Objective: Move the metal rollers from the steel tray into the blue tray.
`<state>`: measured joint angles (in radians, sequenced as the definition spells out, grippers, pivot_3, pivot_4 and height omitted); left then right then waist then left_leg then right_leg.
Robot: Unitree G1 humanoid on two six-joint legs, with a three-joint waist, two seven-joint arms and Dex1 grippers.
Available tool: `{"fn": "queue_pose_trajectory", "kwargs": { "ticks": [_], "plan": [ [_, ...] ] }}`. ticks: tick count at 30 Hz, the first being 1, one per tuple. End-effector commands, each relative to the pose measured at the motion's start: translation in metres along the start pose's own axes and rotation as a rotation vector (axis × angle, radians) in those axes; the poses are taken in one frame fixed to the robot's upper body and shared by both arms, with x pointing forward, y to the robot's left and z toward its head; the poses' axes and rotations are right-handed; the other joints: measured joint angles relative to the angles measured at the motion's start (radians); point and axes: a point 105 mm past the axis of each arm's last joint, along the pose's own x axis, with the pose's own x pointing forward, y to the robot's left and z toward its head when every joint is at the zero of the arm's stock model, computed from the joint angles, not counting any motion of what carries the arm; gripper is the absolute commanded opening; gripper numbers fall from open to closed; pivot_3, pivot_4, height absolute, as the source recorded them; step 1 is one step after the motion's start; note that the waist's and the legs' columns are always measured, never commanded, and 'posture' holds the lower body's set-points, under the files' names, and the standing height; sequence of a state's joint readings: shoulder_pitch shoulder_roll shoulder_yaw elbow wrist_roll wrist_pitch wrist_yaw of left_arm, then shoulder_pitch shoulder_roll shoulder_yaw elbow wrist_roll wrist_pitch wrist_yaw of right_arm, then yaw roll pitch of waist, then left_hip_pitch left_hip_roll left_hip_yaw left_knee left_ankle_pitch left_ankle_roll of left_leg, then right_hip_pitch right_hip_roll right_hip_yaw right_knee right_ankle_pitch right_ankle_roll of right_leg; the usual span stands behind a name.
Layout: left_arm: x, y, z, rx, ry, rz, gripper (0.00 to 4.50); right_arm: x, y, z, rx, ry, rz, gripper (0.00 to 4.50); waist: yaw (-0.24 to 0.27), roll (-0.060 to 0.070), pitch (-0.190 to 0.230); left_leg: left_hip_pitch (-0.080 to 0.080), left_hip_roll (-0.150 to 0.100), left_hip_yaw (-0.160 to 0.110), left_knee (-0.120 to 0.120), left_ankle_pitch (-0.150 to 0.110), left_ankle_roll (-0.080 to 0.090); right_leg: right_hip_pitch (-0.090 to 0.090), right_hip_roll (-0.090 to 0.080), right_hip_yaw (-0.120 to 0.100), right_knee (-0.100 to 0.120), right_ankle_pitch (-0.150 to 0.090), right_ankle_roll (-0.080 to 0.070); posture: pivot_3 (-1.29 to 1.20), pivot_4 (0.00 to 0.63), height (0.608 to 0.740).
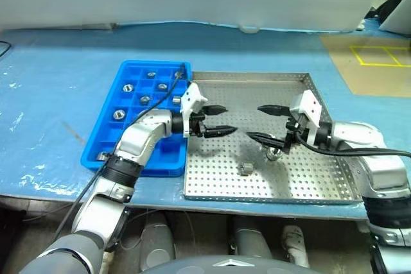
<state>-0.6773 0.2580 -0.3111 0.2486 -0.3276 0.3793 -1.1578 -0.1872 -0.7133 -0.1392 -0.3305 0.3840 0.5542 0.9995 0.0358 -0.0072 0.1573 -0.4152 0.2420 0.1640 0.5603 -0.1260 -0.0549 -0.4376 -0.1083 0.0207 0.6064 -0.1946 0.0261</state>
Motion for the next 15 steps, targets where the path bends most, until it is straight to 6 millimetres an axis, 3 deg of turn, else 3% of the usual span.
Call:
{"fn": "queue_pose_trajectory", "kwargs": {
  "ticks": [1,8,15],
  "plan": [
    [0.011,-0.007,-0.006,0.071,0.100,-0.143,3.76,-0.015,0.002,0.008,-0.027,-0.012,-0.051,4.50,-0.011,0.000,0.000,0.001,0.000,0.002,0.000,0.000,0.001,0.000,0.000,0.002,0.000,-0.001,0.002,-0.34,0.150,0.740],
    [0.035,-0.013,-0.022,0.111,0.208,-0.284,3.76,-0.025,0.006,-0.006,0.004,0.018,-0.104,4.50,-0.027,0.000,0.000,0.003,-0.001,0.008,0.001,-0.003,0.004,-0.001,0.000,0.007,-0.001,-0.003,0.005,-0.39,0.150,0.740],
    [0.052,-0.020,-0.041,0.218,0.306,-0.341,3.76,-0.027,0.011,-0.008,0.011,0.016,-0.123,4.50,-0.027,0.000,0.000,0.002,-0.001,0.011,0.000,-0.004,0.007,-0.002,-0.001,0.008,-0.003,-0.001,0.003,-0.41,0.150,0.740]
  ]
}}
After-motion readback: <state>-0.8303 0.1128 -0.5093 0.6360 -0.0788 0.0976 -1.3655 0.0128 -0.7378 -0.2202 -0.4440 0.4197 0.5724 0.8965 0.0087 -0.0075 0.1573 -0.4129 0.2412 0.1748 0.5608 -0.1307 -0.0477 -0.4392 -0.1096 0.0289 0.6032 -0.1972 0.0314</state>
